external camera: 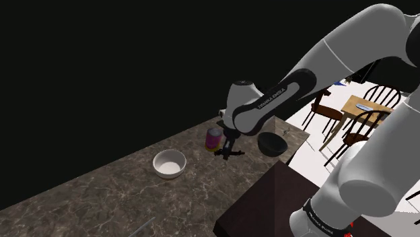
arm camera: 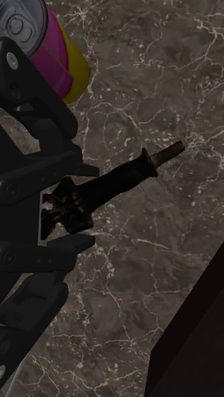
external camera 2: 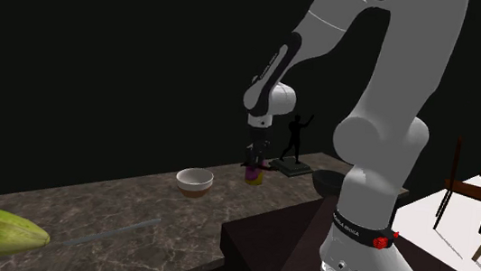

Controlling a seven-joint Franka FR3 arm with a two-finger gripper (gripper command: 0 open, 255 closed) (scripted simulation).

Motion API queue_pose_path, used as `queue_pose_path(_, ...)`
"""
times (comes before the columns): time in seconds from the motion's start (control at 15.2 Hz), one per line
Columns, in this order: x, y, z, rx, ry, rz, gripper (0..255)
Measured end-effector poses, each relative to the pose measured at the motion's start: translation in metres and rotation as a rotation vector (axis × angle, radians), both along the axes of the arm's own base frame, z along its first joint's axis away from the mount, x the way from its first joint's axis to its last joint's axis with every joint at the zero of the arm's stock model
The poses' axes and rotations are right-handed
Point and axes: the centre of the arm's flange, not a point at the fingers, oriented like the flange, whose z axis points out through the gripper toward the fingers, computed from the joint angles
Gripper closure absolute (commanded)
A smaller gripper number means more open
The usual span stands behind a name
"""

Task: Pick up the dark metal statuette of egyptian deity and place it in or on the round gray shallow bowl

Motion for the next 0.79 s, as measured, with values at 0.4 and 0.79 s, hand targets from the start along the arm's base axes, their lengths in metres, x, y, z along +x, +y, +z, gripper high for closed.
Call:
queue_pose_path(0.4, -0.007, -0.076, -0.001, 0.0, 0.0, 0.0, 255)
queue_pose_path(0.79, -0.015, -0.155, 0.001, 0.0, 0.0, 0.0, 255)
